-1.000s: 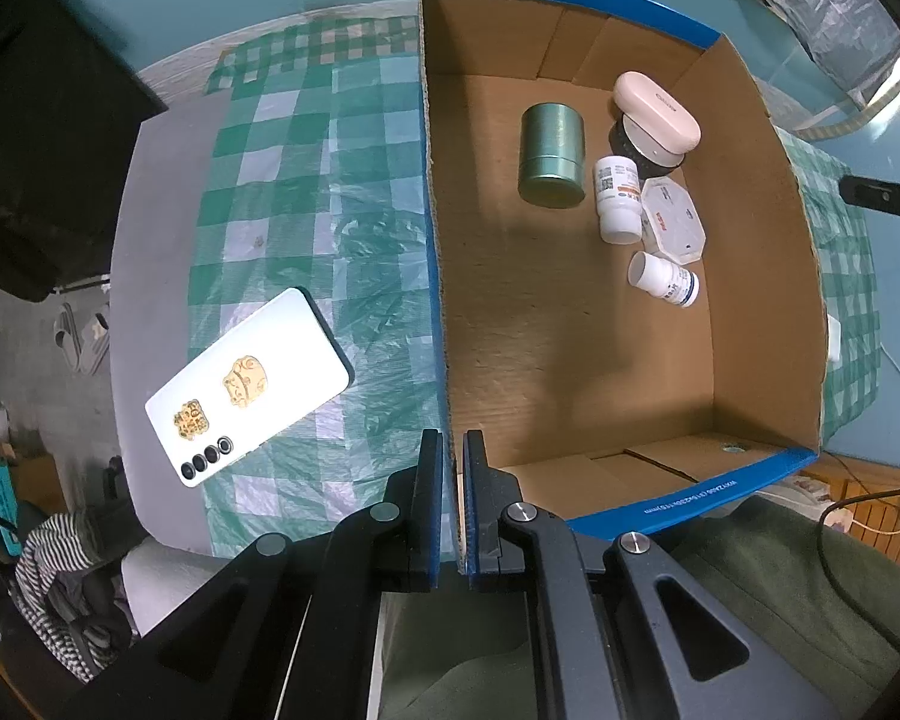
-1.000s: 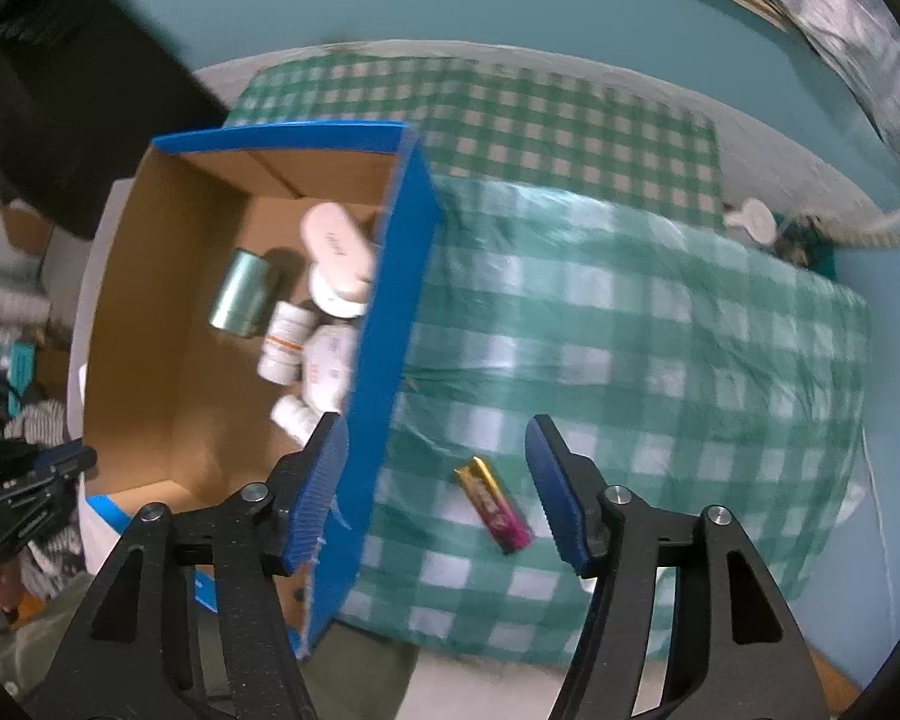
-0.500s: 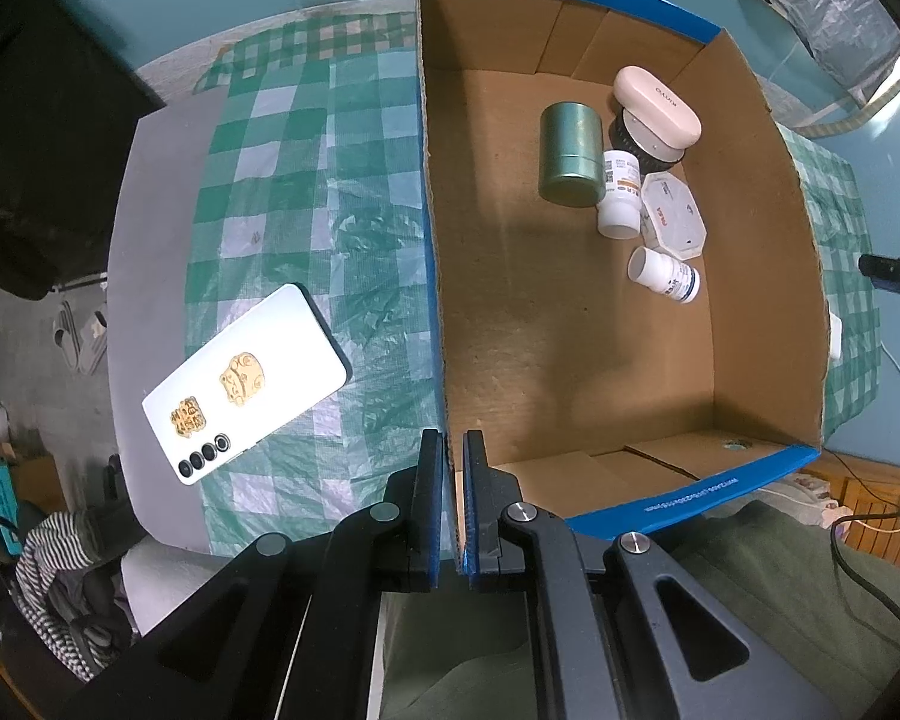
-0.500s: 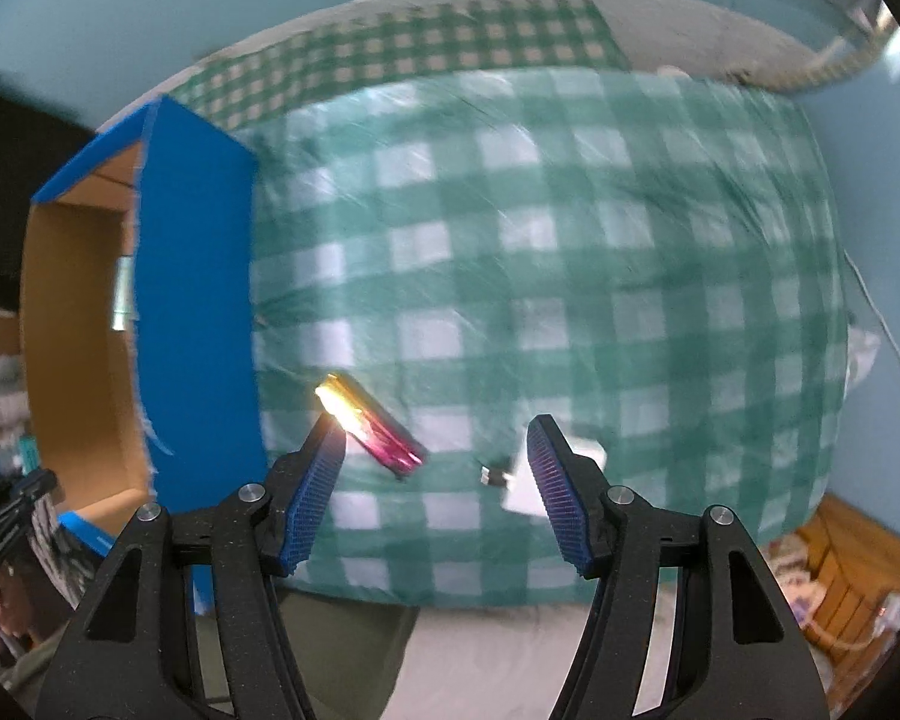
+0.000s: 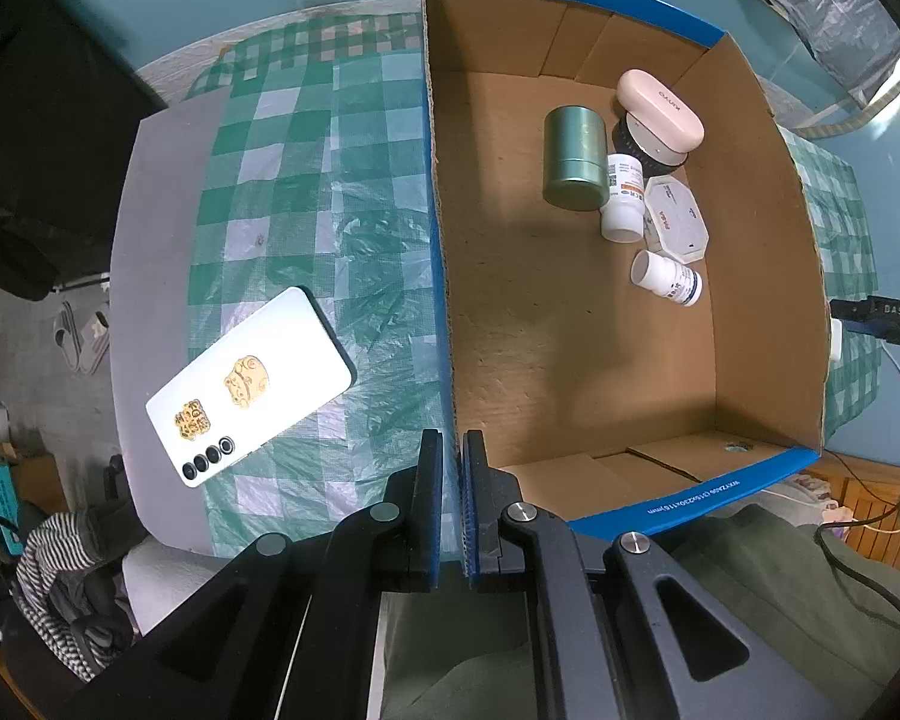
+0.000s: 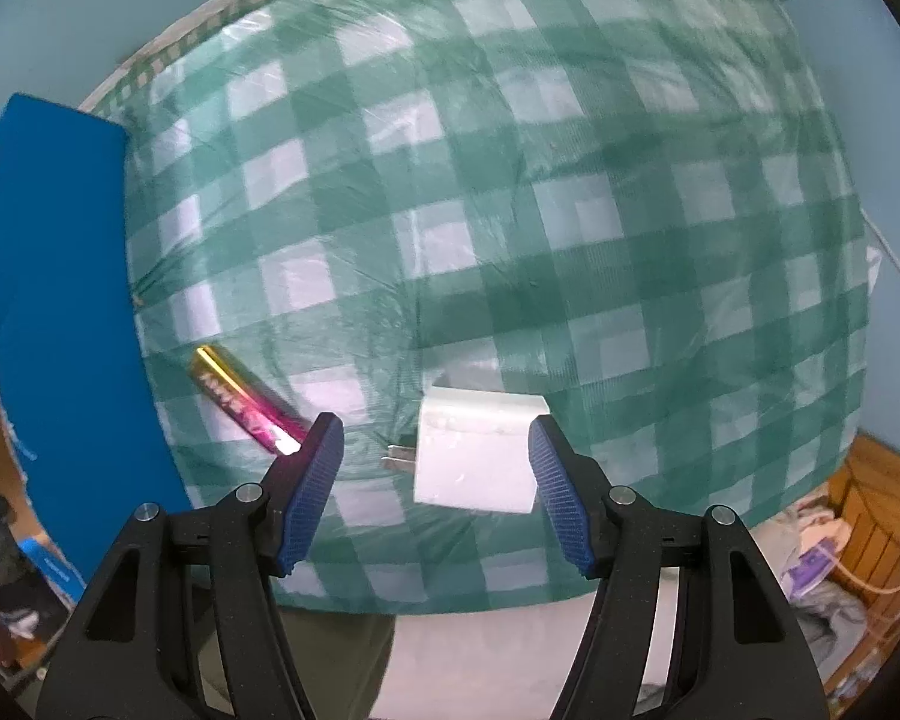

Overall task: Organize rigid objects
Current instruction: 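Close the right gripper on the white plug and lift it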

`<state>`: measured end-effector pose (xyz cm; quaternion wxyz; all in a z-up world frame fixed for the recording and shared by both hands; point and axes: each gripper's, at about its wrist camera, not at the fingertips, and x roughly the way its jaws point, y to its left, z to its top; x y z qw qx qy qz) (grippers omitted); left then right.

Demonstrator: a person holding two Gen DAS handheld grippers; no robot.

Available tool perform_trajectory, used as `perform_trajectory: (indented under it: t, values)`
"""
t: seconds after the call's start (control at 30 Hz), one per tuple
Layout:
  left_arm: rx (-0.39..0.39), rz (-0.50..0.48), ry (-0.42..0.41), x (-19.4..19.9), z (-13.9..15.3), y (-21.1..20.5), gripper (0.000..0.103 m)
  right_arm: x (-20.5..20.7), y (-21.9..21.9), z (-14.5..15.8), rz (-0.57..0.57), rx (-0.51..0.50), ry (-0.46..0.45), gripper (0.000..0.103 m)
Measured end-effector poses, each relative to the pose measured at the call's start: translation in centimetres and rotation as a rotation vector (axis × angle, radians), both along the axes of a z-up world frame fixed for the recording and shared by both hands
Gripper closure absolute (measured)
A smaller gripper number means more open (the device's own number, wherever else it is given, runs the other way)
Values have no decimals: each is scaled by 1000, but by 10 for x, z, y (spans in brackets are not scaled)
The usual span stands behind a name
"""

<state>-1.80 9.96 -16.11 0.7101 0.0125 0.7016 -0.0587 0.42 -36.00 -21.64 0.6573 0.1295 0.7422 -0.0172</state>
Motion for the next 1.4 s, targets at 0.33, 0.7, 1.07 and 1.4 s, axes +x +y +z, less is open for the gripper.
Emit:
perform_trajectory:
  t: [0.33, 0.7, 1.07, 1.4]
  values:
    - [-5, 6, -2, 0, 1, 2, 97, -3, -8, -5, -19, -9, -11, 31]
    - [0, 3, 2, -2, -1, 2, 97, -8, -4, -28, -7, -21, 37, 31]
    - [-1, 4, 2, -2, -2, -1, 97, -17, -6, -41, -46, -39, 15, 48]
    - [-5, 8, 1, -7, 0, -1, 97, -19, 5, -28, -37, -14, -7, 54]
